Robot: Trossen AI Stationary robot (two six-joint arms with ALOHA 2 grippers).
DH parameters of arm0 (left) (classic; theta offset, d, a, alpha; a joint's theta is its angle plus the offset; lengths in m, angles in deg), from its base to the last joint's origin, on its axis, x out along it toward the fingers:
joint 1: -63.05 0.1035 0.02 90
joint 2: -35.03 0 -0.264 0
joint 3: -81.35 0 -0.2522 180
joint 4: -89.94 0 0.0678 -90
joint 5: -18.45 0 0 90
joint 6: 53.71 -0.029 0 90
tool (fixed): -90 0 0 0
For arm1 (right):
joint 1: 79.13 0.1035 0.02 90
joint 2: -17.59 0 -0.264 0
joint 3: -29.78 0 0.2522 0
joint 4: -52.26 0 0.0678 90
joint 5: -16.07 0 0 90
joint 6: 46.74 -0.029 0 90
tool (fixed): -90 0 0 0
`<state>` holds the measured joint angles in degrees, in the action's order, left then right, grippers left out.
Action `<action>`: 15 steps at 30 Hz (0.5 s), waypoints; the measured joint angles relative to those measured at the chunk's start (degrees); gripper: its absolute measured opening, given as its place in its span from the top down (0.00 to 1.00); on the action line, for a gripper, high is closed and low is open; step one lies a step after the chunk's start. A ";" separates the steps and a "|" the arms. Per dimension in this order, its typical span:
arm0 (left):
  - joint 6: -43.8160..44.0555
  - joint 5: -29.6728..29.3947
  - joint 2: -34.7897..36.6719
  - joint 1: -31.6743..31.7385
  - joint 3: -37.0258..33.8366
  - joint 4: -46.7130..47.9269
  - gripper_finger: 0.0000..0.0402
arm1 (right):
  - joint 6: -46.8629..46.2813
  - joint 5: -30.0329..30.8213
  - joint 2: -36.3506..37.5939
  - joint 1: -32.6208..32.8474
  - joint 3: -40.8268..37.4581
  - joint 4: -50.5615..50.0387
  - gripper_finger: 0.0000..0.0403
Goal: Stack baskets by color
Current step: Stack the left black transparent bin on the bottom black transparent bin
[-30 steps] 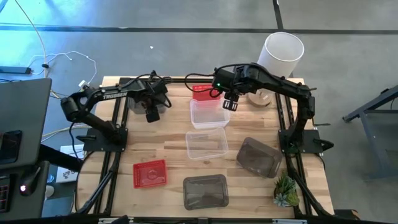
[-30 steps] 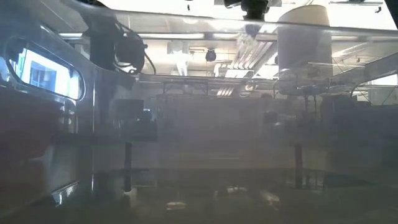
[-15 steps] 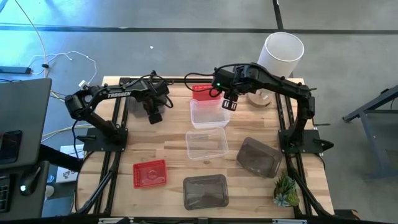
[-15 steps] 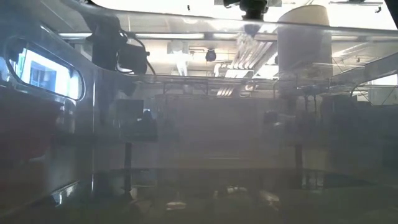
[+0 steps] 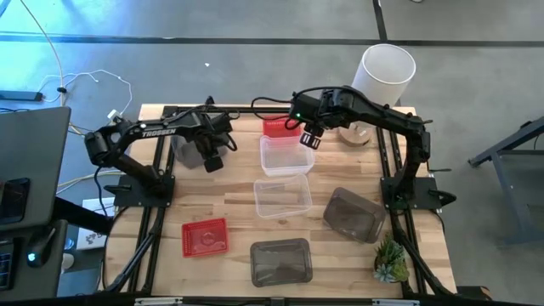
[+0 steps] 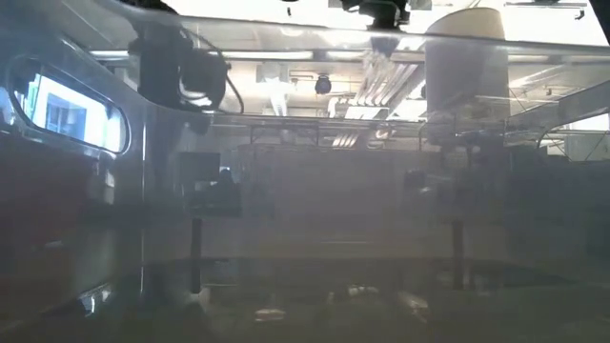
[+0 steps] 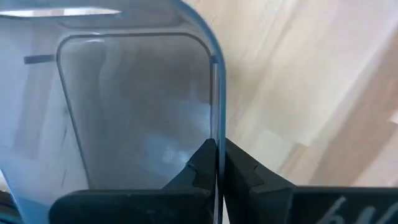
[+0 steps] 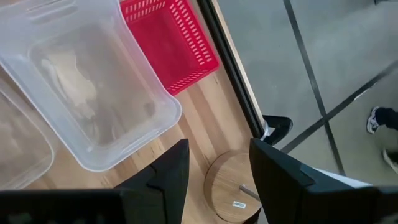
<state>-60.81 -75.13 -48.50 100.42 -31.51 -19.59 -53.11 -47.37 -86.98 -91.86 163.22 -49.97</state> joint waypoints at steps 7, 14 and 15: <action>3.28 -0.02 5.82 -7.22 0.36 2.21 1.00 | -3.45 0.17 0.00 0.00 -0.02 0.02 0.62; 9.66 0.54 10.65 -17.60 0.40 2.22 1.00 | -9.45 0.15 0.00 0.00 -0.02 0.04 0.62; 10.85 1.07 11.21 -19.11 0.40 2.22 1.00 | -10.25 0.17 0.00 0.00 -0.02 0.05 0.62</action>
<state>-49.96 -74.06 -37.29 81.31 -31.11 -17.37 -63.37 -47.20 -86.98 -91.86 163.20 -49.92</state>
